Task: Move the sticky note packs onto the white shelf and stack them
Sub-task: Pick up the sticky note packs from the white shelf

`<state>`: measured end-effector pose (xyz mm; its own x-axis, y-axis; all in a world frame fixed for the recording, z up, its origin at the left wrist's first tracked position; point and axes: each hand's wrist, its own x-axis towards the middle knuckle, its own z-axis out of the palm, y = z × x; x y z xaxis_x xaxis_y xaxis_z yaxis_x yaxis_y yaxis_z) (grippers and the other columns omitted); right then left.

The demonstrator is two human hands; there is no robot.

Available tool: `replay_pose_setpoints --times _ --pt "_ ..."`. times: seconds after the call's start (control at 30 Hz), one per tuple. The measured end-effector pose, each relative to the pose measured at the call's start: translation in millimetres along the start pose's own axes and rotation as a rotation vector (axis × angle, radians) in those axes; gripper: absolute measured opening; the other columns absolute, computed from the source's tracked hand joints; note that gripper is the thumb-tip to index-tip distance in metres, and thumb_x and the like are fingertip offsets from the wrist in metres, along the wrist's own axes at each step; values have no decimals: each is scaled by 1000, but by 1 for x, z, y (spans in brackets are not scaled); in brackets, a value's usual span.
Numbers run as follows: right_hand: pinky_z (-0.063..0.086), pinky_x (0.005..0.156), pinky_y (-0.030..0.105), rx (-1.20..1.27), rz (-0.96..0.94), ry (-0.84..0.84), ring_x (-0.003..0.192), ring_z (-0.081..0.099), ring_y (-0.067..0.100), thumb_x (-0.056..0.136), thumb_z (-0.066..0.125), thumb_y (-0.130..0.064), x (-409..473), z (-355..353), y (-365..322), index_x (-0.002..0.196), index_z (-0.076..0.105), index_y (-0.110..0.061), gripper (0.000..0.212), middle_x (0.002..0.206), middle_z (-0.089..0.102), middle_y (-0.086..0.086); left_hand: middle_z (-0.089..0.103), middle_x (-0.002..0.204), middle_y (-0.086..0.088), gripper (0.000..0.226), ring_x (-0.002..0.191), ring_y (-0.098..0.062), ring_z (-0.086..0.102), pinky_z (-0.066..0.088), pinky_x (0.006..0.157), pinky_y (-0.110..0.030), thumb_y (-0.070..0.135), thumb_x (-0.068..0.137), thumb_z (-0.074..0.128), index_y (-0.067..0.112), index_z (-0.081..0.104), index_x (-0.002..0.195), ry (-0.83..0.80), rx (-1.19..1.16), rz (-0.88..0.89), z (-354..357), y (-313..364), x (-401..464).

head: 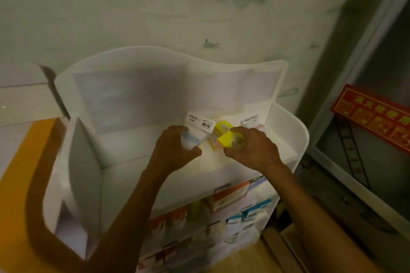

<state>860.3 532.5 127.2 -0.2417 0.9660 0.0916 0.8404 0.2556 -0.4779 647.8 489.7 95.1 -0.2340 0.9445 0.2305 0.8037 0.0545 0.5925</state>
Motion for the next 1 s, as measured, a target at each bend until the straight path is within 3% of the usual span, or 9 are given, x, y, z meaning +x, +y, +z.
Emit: replay_pose_setpoints --times 0.3,0.63,0.83,1.0 --pt "51 84 35 16 31 -46 110 60 22 72 71 -56 63 -7 69 126 55 -39 59 121 63 -6 50 132 -4 75 113 -20 52 37 87 -23 40 70 78 16 49 133 -38 39 -11 55 21 53" --pt "46 73 29 -37 -70 -134 100 63 23 75 70 -44 145 -22 129 111 62 -32 38 108 68 -3 49 135 -6 81 120 -21 49 40 95 -28 39 66 82 12 47 134 32 26 -153 114 55 106" --pt "48 84 33 -8 -185 -192 112 58 24 71 70 -54 201 -8 156 123 55 -40 56 118 61 0 53 133 -8 78 118 -22 52 42 95 -30 41 67 81 12 50 133 121 88 -275 138 66 123" --pt "47 77 28 29 -278 -240 106 61 17 64 64 -58 228 26 149 114 57 -41 54 106 66 -9 55 132 -6 75 116 -23 54 43 94 -32 41 67 81 12 53 130 193 137 -364 140 61 117"
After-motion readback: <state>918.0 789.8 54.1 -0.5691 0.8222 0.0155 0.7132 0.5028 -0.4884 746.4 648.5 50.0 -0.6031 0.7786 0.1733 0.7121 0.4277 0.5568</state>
